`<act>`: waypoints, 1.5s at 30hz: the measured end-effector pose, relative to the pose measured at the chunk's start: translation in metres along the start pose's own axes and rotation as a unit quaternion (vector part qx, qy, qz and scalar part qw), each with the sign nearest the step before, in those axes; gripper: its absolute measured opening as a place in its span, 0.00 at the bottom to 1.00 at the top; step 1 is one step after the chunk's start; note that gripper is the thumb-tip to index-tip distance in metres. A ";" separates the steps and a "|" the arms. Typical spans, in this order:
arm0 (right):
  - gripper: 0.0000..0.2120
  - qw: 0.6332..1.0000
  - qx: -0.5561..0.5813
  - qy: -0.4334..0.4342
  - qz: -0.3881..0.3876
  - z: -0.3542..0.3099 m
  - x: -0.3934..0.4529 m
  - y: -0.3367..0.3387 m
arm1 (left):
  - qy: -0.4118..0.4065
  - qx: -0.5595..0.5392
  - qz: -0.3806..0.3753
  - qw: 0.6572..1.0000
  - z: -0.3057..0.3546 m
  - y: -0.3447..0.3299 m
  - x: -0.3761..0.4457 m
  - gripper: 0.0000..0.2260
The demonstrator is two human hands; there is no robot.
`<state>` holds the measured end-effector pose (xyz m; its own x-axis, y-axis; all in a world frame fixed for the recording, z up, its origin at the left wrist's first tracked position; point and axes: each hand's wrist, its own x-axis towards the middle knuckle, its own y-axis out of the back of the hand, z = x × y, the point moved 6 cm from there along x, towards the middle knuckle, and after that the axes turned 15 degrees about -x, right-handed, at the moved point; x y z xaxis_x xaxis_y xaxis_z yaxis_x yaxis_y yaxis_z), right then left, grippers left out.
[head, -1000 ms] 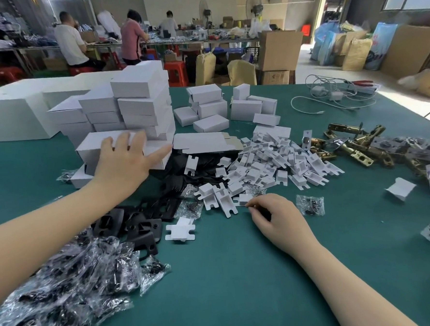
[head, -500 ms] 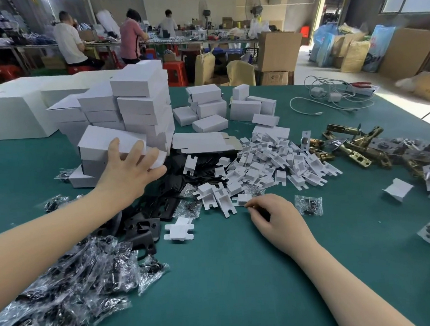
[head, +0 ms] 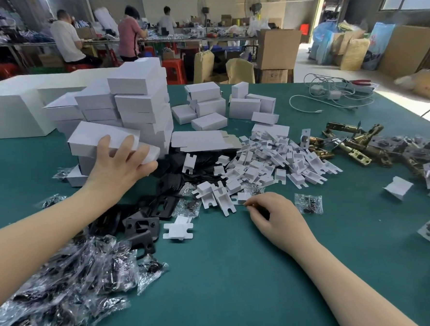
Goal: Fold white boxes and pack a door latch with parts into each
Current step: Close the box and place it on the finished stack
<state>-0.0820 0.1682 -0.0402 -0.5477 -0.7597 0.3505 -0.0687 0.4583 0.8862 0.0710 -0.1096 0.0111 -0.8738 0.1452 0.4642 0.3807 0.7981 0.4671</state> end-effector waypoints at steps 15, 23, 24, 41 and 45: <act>0.07 1.000 -0.003 -0.001 -0.010 0.001 0.000 -0.001 | 0.073 -0.068 -0.091 0.991 -0.003 0.002 0.001 0.45; 0.06 1.000 -0.007 0.003 -0.008 0.001 0.002 -0.003 | 0.123 -0.099 -0.035 0.987 -0.019 -0.001 -0.006 0.41; 0.06 1.000 -0.006 0.003 -0.008 0.001 0.002 -0.003 | 0.138 -0.107 -0.027 0.984 -0.023 -0.002 -0.007 0.41; 0.07 1.000 -0.004 0.003 -0.008 0.000 0.001 -0.002 | 0.160 -0.120 0.014 0.980 -0.032 -0.006 -0.017 0.37; 0.06 1.000 -0.007 0.003 -0.009 0.000 0.001 -0.002 | 0.089 -0.060 0.051 0.993 -0.022 0.000 -0.018 0.35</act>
<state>-0.0822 0.1665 -0.0413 -0.5416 -0.7702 0.3369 -0.0658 0.4384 0.8964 0.0936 -0.1252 0.0196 -0.7658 0.1074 0.6341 0.5070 0.7074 0.4925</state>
